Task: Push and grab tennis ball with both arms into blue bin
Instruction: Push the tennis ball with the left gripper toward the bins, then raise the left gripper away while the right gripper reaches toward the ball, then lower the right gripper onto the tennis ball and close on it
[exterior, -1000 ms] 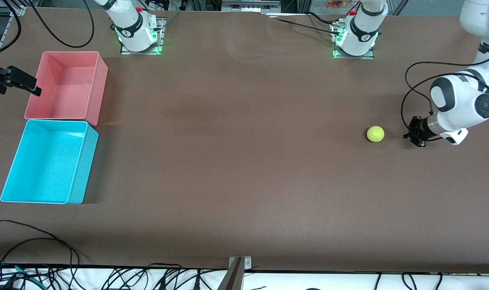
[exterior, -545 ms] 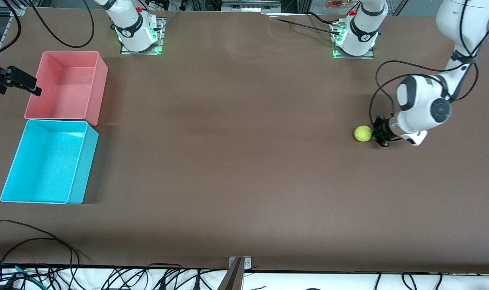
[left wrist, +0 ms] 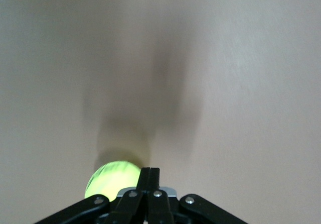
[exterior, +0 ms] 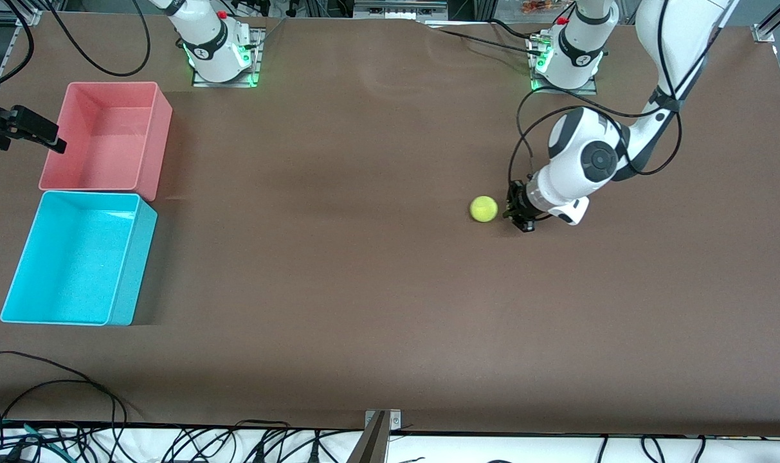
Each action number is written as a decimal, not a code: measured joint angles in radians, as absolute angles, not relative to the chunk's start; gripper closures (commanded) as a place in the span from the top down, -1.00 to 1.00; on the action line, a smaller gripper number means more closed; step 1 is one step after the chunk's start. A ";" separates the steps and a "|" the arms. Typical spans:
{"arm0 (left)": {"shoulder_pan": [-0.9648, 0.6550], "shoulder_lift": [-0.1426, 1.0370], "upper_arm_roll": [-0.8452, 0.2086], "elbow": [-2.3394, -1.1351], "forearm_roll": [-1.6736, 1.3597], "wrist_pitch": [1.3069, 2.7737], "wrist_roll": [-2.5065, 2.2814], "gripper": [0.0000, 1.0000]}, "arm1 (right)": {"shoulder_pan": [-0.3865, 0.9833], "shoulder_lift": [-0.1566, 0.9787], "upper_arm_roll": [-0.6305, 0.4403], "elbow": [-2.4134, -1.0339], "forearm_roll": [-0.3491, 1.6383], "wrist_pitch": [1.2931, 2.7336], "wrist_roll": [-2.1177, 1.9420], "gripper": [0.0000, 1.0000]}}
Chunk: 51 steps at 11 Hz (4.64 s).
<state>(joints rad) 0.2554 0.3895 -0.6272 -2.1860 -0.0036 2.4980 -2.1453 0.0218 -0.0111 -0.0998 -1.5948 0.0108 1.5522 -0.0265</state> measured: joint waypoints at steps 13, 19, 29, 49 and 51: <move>0.585 0.298 -0.600 -1.935 0.216 2.168 -1.349 1.00 | 0.161 0.062 -0.077 -1.652 0.011 1.527 0.007 0.99; 0.615 0.326 -0.594 -1.830 0.217 2.100 -0.953 1.00 | 0.184 0.047 -0.027 -1.931 0.011 1.641 0.044 0.91; 0.398 0.242 -0.391 -1.762 0.214 2.030 -0.263 1.00 | 0.184 -0.049 -0.009 -2.588 -0.025 2.060 0.046 0.94; -0.115 0.071 0.050 -1.667 -0.022 1.842 0.068 1.00 | 0.168 0.034 -0.031 -2.671 -0.386 2.162 0.106 0.94; -0.113 0.071 0.048 -1.663 -0.022 1.838 0.070 1.00 | 0.166 0.056 -0.046 -2.672 -0.419 2.165 0.106 0.94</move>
